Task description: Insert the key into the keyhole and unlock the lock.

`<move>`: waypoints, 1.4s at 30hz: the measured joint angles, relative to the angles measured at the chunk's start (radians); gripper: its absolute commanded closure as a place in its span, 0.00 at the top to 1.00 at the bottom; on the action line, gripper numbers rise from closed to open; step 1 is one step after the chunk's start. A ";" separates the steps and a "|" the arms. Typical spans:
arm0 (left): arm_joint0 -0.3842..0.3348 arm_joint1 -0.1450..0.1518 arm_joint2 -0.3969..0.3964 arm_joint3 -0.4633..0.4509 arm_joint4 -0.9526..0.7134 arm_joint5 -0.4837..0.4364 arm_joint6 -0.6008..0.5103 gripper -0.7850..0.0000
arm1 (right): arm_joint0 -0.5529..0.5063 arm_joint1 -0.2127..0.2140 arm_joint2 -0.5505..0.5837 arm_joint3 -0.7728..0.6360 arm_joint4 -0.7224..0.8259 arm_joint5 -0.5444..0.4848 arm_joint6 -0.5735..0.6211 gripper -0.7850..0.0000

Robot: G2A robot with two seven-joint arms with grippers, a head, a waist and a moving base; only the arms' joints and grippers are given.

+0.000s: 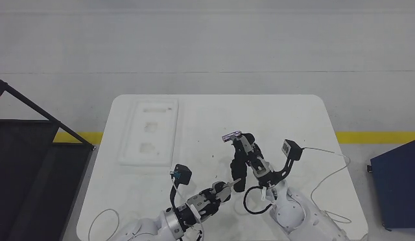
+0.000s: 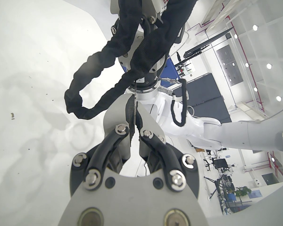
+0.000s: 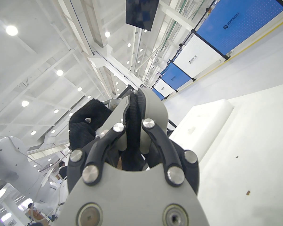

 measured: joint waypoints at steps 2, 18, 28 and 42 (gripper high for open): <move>-0.001 -0.001 -0.002 0.001 0.000 -0.002 -0.001 0.00 | -0.005 -0.001 0.014 -0.005 -0.006 -0.003 0.006 0.00; 0.098 0.029 -0.239 -0.186 0.066 0.006 -0.039 0.00 | -0.042 -0.008 0.097 -0.053 -0.102 -0.009 0.121 0.00; 0.244 0.046 -0.401 -0.246 0.098 -0.037 -0.091 0.00 | -0.048 -0.024 0.112 -0.052 -0.110 0.006 0.132 0.00; 0.267 0.055 -0.535 -0.109 -0.073 -0.366 -0.071 0.00 | -0.069 -0.029 0.149 -0.027 0.000 -0.138 0.229 0.00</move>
